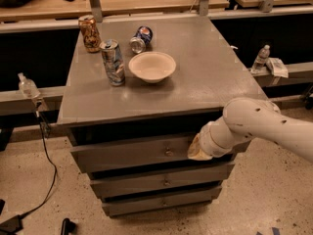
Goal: Close top drawer
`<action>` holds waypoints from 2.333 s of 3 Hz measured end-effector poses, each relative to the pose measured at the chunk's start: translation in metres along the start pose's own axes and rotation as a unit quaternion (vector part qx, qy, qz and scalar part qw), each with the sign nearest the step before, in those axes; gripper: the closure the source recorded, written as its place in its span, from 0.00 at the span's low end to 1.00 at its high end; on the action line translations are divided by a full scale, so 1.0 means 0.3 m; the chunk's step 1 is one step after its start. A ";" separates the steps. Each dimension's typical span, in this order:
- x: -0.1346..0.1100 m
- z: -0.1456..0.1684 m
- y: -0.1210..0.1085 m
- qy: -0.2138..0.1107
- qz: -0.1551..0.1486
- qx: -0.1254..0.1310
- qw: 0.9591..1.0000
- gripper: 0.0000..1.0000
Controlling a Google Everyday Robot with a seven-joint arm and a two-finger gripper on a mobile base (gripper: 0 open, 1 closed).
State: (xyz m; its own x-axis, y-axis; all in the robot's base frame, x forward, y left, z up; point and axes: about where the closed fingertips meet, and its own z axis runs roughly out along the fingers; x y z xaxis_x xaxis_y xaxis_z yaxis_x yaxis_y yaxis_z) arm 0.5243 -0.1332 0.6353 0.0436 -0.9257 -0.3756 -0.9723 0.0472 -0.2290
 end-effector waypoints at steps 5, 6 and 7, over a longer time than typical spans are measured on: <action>0.059 -0.018 -0.048 -0.020 0.025 0.047 0.998 1.00; 0.063 -0.012 -0.037 -0.028 0.027 0.041 0.998 1.00; 0.056 -0.015 0.005 -0.036 0.022 0.031 0.999 1.00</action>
Offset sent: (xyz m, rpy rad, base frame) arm 0.0003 -0.0243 0.0114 0.0519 -0.0694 -0.0700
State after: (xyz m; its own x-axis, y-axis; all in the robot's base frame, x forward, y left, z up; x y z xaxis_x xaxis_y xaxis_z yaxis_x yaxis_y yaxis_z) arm 0.5226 -0.1505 0.6328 0.0195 -0.8933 -0.4490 -0.9577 0.1123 -0.2650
